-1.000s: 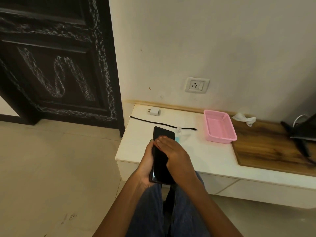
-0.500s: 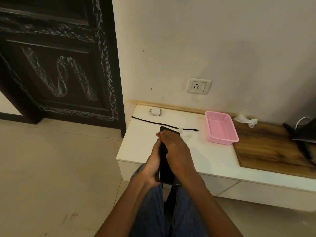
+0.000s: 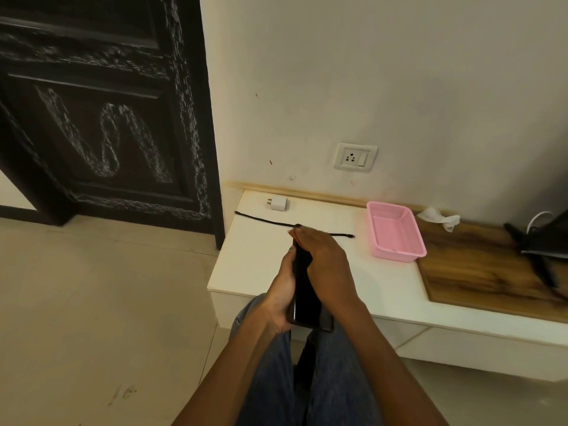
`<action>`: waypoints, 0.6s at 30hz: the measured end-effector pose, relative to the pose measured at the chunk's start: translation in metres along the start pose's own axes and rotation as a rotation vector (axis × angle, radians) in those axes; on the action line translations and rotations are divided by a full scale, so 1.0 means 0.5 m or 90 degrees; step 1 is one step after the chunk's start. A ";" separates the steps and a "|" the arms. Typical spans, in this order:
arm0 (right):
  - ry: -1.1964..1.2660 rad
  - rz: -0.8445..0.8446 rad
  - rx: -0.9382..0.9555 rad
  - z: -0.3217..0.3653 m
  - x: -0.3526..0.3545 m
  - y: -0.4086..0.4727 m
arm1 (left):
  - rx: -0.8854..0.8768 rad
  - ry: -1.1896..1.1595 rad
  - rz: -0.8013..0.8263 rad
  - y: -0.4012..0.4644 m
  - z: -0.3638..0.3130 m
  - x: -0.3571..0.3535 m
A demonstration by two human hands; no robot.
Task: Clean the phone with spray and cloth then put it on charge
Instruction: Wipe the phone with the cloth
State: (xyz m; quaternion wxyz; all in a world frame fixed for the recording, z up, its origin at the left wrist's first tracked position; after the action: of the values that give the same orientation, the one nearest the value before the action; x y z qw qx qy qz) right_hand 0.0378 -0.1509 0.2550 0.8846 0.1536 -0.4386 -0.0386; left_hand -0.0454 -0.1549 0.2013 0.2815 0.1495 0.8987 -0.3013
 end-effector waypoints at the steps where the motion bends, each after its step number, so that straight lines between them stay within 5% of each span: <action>1: -0.013 0.003 0.003 -0.003 0.003 0.011 | 0.007 0.008 -0.011 0.008 0.001 -0.002; 18: -0.023 -0.010 0.029 0.010 -0.014 0.007 | -0.001 -0.062 0.001 0.015 -0.010 0.015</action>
State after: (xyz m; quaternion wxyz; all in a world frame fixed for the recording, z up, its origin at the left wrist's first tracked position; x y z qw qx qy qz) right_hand 0.0294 -0.1471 0.2533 0.8723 0.1766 -0.4543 -0.0381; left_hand -0.0501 -0.1454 0.1969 0.3251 0.1355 0.8840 -0.3073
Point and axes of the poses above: each hand's wrist, its own y-axis towards the middle knuckle, its own x-axis out of the back of the hand, z = x × y, the point moved 1 cm from there along y, towards the middle knuckle, and after that the axes turned 2 degrees about y, right-handed, at the moved point
